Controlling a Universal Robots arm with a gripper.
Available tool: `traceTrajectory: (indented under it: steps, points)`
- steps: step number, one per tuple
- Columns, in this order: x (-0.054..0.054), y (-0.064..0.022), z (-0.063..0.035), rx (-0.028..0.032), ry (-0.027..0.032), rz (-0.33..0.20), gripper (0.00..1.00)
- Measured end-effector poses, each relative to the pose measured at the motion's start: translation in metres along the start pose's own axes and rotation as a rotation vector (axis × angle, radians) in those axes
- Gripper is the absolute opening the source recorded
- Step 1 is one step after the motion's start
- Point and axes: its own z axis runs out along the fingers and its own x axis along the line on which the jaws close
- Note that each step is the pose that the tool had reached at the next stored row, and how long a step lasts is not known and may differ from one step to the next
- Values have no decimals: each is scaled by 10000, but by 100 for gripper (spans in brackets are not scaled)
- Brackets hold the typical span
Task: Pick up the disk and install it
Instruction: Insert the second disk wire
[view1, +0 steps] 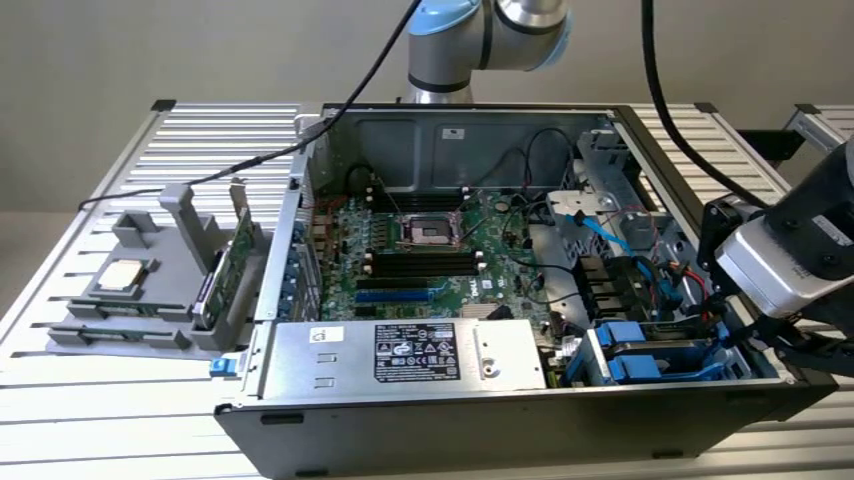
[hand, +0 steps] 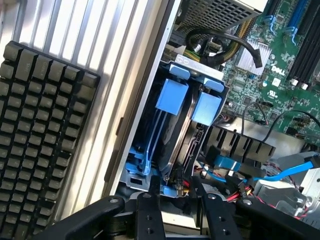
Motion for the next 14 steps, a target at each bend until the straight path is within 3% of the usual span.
traceTrajectory:
  steps: [1, 3, 5, 7, 10, 14]
  points:
    - [3, 4, 4, 23, -61, 15, 37]
    - [12, 9, 6, 89, -255, 43, 37]
    - [22, 14, 5, 182, -528, 77, 37]
    - [32, 18, 4, 254, -735, 104, 37]
    - [41, 21, 2, 313, -899, 138, 37]
    - [45, 23, 2, 350, -1005, 159, 37]
